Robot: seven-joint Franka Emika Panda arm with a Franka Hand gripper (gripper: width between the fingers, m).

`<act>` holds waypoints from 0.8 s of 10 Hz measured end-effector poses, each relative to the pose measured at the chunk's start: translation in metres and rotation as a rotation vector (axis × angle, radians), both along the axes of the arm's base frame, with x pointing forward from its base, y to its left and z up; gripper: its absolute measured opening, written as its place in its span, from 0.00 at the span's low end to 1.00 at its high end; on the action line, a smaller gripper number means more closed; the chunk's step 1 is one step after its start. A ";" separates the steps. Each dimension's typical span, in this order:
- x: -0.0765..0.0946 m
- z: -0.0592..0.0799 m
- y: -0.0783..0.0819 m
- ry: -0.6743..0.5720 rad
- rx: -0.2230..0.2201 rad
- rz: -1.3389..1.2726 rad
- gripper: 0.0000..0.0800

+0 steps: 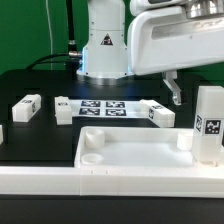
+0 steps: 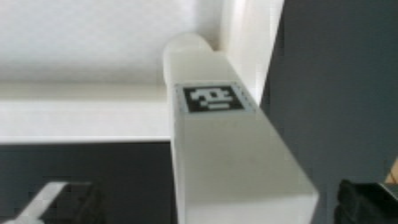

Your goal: Assemble desk

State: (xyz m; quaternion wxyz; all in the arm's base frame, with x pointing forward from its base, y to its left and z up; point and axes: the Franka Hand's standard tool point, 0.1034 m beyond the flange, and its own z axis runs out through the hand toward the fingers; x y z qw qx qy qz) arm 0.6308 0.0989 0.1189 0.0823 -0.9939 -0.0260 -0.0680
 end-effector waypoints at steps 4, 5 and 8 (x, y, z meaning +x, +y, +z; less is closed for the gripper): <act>0.007 -0.001 0.003 0.128 0.000 0.036 0.81; 0.006 -0.001 0.005 0.126 -0.018 0.055 0.81; 0.005 -0.003 0.005 0.117 -0.054 0.097 0.65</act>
Offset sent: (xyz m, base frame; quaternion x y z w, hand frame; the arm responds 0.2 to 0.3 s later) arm 0.0073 -0.0058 -0.0016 -0.0349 -0.0018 -0.0051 0.9994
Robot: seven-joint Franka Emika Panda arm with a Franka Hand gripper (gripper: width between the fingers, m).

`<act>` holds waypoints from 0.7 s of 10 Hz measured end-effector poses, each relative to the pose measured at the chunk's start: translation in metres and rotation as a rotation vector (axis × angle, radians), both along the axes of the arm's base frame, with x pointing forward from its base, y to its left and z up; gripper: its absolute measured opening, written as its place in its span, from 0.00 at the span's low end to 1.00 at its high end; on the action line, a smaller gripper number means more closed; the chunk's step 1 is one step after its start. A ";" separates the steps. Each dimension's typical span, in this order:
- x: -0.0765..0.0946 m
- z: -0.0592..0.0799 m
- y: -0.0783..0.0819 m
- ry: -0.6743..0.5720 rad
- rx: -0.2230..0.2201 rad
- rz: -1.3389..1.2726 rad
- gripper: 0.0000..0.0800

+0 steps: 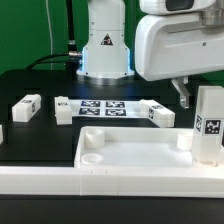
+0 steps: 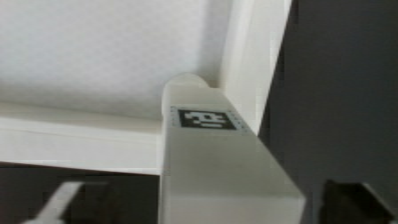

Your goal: Assemble desk

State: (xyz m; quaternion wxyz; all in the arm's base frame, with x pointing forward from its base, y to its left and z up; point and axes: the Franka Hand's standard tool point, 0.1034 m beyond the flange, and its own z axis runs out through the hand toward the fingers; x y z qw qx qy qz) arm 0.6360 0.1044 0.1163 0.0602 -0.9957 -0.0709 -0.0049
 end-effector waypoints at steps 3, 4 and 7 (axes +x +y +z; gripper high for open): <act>0.001 -0.002 -0.007 -0.010 -0.004 0.002 0.37; 0.001 -0.002 -0.007 -0.010 -0.004 -0.001 0.37; 0.001 -0.002 -0.007 0.003 -0.002 -0.107 0.37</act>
Offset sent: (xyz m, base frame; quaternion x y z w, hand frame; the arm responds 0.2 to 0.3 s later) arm 0.0000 0.0000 0.0000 0.0000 0.0000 0.0000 1.0000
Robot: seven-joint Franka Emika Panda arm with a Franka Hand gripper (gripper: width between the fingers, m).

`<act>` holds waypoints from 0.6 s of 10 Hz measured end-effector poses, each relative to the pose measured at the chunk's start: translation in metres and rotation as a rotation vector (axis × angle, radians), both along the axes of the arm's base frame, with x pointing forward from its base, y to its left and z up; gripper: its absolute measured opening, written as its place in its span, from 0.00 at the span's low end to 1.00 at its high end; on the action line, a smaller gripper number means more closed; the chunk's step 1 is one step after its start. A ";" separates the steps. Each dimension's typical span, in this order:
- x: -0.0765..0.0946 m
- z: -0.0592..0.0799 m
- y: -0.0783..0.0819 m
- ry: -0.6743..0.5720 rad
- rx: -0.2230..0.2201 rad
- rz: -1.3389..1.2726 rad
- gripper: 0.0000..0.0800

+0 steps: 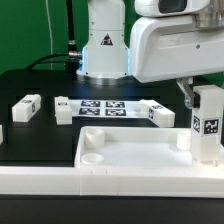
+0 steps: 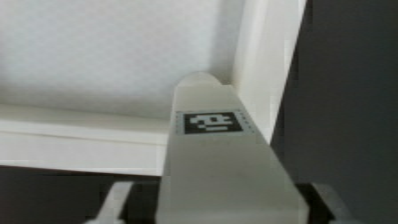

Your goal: Assemble desk

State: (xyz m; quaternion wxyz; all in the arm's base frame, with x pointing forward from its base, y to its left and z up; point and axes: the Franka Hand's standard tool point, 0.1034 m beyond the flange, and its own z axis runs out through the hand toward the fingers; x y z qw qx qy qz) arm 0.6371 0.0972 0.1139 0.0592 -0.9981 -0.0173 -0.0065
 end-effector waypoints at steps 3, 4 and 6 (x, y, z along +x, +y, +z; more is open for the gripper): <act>-0.003 0.000 -0.001 0.035 0.020 -0.338 0.37; -0.006 -0.001 0.001 0.050 0.025 -0.465 0.37; -0.006 -0.002 0.002 0.056 0.052 -0.688 0.37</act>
Offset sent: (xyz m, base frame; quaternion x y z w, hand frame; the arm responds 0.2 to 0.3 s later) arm -0.0190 0.0020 0.0023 -0.0034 0.0126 0.3423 0.9395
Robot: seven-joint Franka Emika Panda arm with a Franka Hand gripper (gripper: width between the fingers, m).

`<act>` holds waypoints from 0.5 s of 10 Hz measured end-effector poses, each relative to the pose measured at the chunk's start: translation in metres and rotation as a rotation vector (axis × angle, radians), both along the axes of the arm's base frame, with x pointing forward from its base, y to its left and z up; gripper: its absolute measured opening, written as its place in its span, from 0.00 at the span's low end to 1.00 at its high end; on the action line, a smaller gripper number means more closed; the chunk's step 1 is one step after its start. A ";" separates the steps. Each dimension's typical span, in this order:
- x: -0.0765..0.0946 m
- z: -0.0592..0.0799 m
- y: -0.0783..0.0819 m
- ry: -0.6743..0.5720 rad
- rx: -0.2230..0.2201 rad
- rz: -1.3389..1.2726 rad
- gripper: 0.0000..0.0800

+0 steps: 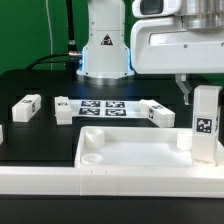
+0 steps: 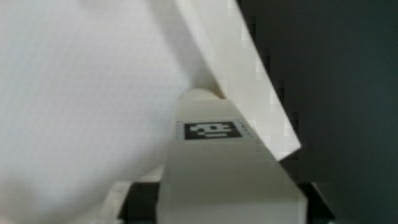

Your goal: Assemble desk

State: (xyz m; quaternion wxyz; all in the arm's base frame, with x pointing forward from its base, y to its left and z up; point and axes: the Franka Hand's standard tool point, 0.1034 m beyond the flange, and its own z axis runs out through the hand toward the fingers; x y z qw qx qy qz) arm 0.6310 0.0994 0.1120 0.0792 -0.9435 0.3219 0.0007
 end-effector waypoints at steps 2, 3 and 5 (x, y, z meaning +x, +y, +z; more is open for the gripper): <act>0.000 0.000 0.000 0.015 0.025 -0.160 0.37; 0.000 0.000 0.000 0.028 0.039 -0.236 0.37; 0.000 0.000 0.000 0.049 0.049 -0.360 0.37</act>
Offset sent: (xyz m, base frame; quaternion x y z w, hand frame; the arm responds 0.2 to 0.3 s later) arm 0.0007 -0.0009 -0.0047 -0.0034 -0.0234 0.2354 0.9716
